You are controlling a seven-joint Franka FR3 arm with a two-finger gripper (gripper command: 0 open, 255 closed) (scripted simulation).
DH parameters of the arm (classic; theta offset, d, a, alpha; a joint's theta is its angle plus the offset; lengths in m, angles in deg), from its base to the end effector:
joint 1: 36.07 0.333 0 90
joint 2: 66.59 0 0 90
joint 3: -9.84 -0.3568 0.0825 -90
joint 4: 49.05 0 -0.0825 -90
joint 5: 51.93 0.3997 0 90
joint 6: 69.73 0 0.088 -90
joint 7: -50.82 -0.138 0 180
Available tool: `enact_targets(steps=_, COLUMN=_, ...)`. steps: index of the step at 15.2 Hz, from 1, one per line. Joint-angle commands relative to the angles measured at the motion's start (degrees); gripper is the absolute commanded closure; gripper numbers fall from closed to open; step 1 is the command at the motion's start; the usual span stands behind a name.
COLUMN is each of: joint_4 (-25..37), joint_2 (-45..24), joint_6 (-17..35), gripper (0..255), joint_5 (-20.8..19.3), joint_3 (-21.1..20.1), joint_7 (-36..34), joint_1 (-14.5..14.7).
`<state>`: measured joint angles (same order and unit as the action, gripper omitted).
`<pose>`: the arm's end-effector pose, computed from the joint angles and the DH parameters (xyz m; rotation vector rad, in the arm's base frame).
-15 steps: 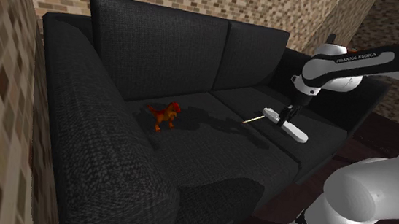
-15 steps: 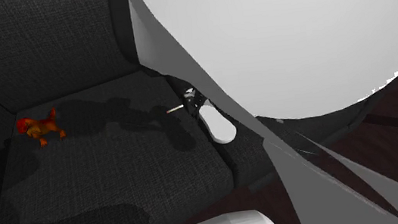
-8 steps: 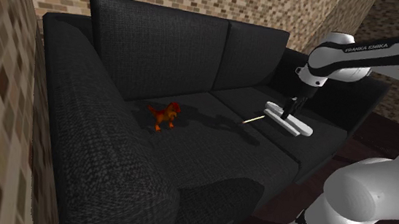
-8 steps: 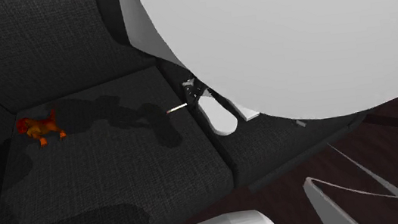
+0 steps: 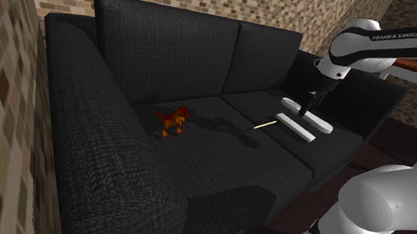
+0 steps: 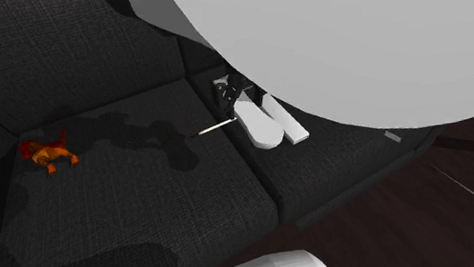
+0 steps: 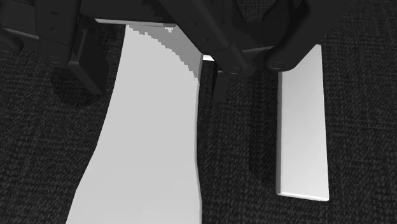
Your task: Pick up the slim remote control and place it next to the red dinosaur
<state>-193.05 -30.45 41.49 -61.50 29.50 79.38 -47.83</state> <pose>0.2993 -0.2099 0.4780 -3.1178 -0.1046 -0.0810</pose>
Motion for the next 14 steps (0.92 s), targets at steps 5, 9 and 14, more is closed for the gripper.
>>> enact_targets(steps=5, joint_4=4.18, joint_2=0.67, joint_6=-4.84, gripper=255, joint_5=0.47, joint_3=-0.69, joint_7=0.05, joint_1=0.15)
enact_targets(steps=9, joint_4=7.16, joint_2=0.76, joint_6=-7.92, gripper=255, joint_5=0.83, joint_3=-1.15, joint_7=0.02, joint_1=0.33)
enact_targets(steps=14, joint_4=10.78, joint_2=0.6, joint_6=-11.38, gripper=255, joint_5=1.24, joint_3=-1.63, joint_7=0.02, joint_1=0.55)
